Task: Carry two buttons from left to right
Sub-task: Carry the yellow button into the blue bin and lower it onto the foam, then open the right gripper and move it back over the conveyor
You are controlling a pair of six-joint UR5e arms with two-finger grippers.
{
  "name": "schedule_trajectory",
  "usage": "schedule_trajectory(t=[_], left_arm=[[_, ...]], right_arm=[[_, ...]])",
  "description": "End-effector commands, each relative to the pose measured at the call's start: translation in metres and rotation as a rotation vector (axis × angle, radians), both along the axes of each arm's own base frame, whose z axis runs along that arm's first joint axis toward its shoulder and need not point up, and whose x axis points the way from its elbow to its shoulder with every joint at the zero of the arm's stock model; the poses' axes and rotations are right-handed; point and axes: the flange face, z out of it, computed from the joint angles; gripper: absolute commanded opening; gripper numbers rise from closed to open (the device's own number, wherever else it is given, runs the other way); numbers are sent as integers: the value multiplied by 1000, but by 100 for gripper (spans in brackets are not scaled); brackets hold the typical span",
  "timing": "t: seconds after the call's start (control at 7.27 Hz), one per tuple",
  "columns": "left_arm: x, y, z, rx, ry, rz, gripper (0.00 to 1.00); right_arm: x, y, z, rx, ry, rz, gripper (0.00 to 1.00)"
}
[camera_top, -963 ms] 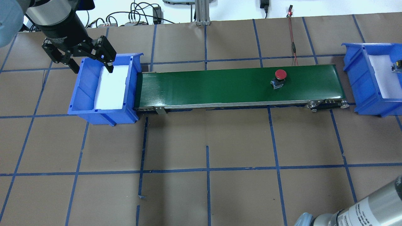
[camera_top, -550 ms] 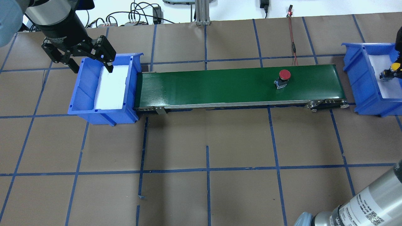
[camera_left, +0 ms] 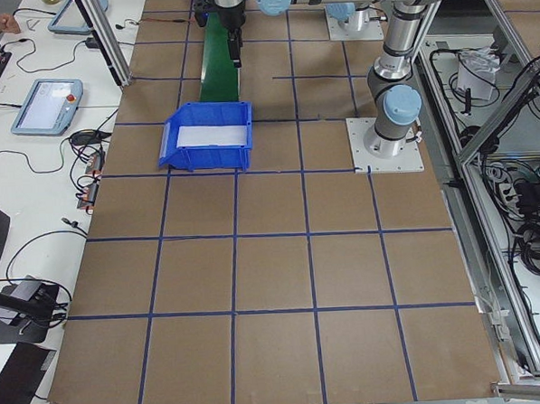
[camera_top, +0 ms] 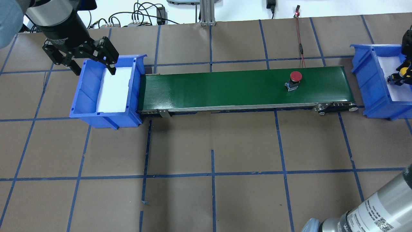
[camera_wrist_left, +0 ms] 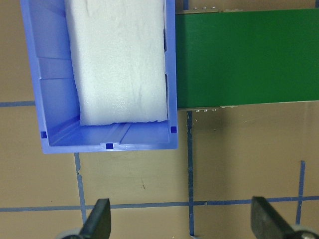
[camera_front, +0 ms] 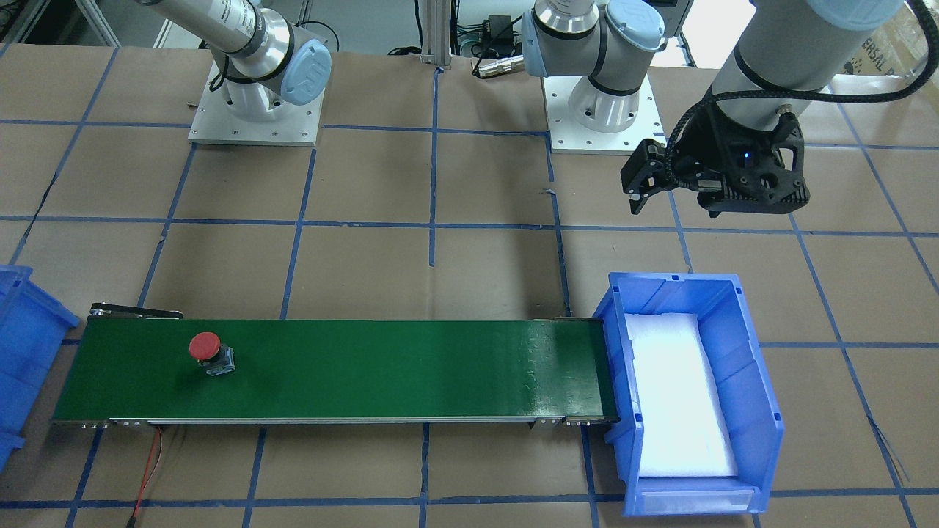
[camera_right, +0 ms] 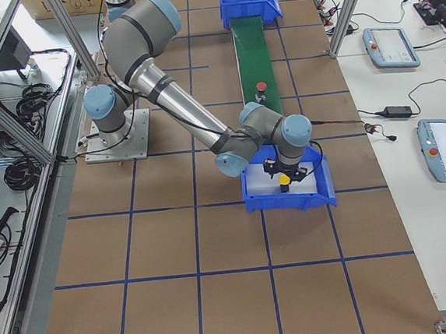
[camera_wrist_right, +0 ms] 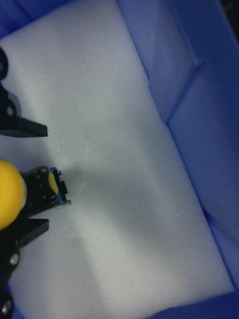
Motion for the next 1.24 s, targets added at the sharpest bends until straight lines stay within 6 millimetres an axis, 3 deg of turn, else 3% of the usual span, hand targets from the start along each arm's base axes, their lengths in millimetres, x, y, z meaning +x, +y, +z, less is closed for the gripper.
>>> schedule_trajectory(t=[0.0,0.14,0.28,0.41,0.55,0.69,0.83,1.1], left_arm=[[0,1,1,-1,0,-2,100],[0,1,1,0,0,-1,100],[0,0,0,0,0,-1,100],[0,0,0,0,0,-2,100],[0,0,1,-1,0,-2,100],[0,0,1,-1,0,-2,100],[0,0,0,0,0,-2,100],[0,1,1,-3,0,-2,100]], right_arm=[[39,14,75,-12,20,34,100],[90,5,99,-19,23,104,100],[145,-7,109,-32,32,186,100],[196,-15,102,-22,28,260,100],[232,-16,85,0,15,299,100],[258,-15,55,26,0,328,100],[283,-14,44,36,-4,362,100],[309,-14,35,50,-21,367,100]])
